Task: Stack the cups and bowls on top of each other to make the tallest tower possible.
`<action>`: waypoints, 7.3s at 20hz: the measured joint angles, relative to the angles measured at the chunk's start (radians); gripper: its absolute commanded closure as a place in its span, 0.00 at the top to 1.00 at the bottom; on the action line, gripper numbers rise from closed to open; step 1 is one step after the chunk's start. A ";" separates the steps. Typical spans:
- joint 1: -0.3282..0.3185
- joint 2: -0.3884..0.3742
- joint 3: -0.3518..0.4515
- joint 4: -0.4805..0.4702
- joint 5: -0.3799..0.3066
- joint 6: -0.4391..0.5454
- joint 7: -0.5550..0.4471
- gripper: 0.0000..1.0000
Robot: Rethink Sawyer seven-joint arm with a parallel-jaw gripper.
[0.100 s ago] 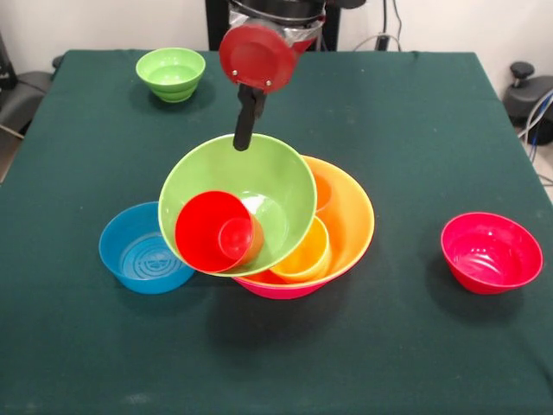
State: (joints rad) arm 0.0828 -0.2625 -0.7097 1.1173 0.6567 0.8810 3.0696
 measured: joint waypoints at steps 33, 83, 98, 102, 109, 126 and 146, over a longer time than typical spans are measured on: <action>0.002 0.136 -0.045 -0.055 0.047 0.095 0.157 1.00; 0.008 0.127 -0.044 -0.070 0.081 0.112 0.212 0.00; 0.048 0.065 -0.044 -0.029 0.091 0.111 0.212 0.00; 0.051 0.057 -0.043 -0.019 0.091 0.111 0.212 0.00; 0.050 0.044 -0.039 0.004 0.091 0.102 0.212 0.00; -0.009 0.013 0.047 0.119 0.051 -0.043 0.212 0.00; 0.032 -0.005 0.056 0.140 0.026 -0.045 0.212 0.00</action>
State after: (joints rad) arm 0.1143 -0.2675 -0.6536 1.2571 0.6824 0.8361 3.2816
